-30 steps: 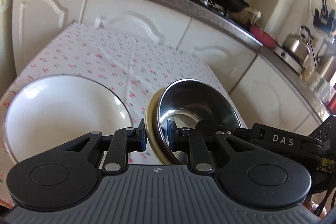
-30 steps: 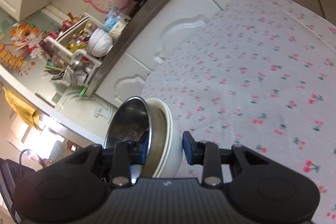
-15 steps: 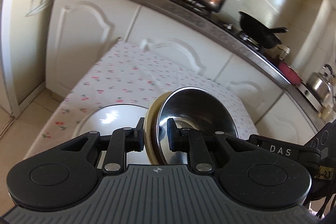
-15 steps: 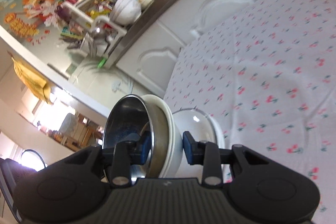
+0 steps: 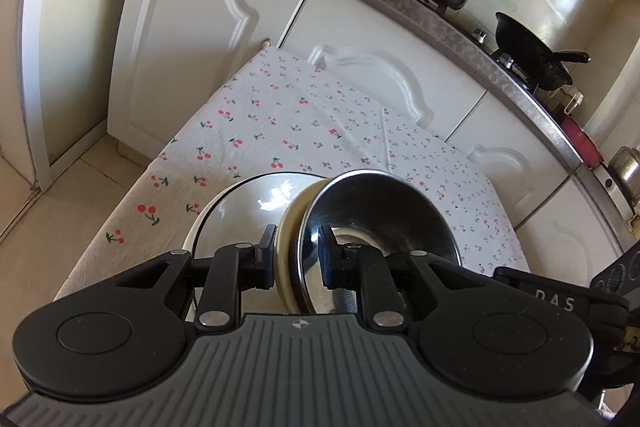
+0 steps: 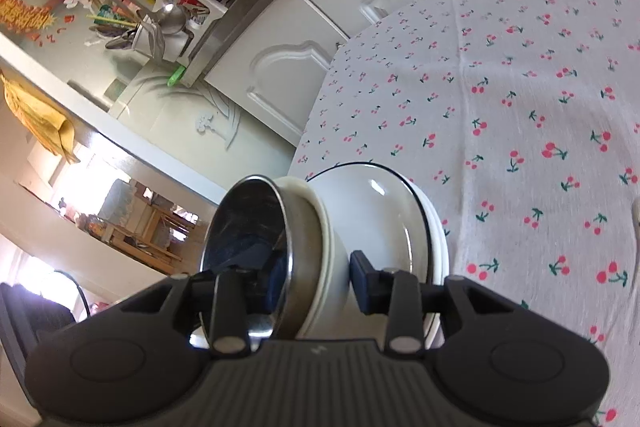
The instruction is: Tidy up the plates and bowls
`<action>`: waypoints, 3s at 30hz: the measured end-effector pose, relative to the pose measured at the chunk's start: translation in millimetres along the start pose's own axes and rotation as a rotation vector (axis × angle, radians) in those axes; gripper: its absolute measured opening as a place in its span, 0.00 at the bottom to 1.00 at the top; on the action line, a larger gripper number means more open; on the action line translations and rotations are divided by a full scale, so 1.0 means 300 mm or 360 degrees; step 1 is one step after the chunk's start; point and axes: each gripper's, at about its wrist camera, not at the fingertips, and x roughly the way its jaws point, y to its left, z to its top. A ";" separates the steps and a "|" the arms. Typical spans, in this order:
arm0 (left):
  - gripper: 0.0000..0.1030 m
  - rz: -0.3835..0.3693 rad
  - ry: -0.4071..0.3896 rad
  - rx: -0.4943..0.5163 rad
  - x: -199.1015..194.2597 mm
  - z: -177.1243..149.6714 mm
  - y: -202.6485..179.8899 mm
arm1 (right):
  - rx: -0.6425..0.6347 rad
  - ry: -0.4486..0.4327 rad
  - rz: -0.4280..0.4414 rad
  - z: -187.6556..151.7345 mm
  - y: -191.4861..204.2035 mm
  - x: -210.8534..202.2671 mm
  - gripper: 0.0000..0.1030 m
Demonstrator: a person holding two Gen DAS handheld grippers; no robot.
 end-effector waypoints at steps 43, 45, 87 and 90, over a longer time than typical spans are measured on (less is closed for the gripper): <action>0.96 0.0415 -0.0051 0.0442 -0.271 -0.194 -0.135 | -0.0557 -0.0396 -0.0441 -0.194 0.132 -0.365 0.99; 0.96 0.0426 -0.0042 0.0453 -0.271 -0.200 -0.131 | -0.0559 -0.0387 -0.0445 -0.206 0.133 -0.368 0.99; 0.98 0.0546 0.0045 0.0530 -0.245 -0.270 -0.135 | -0.0618 -0.0322 -0.0530 -0.314 0.115 -0.343 0.98; 0.98 0.0547 0.0052 0.0541 -0.238 -0.272 -0.132 | -0.0601 -0.0320 -0.0530 -0.313 0.105 -0.341 0.98</action>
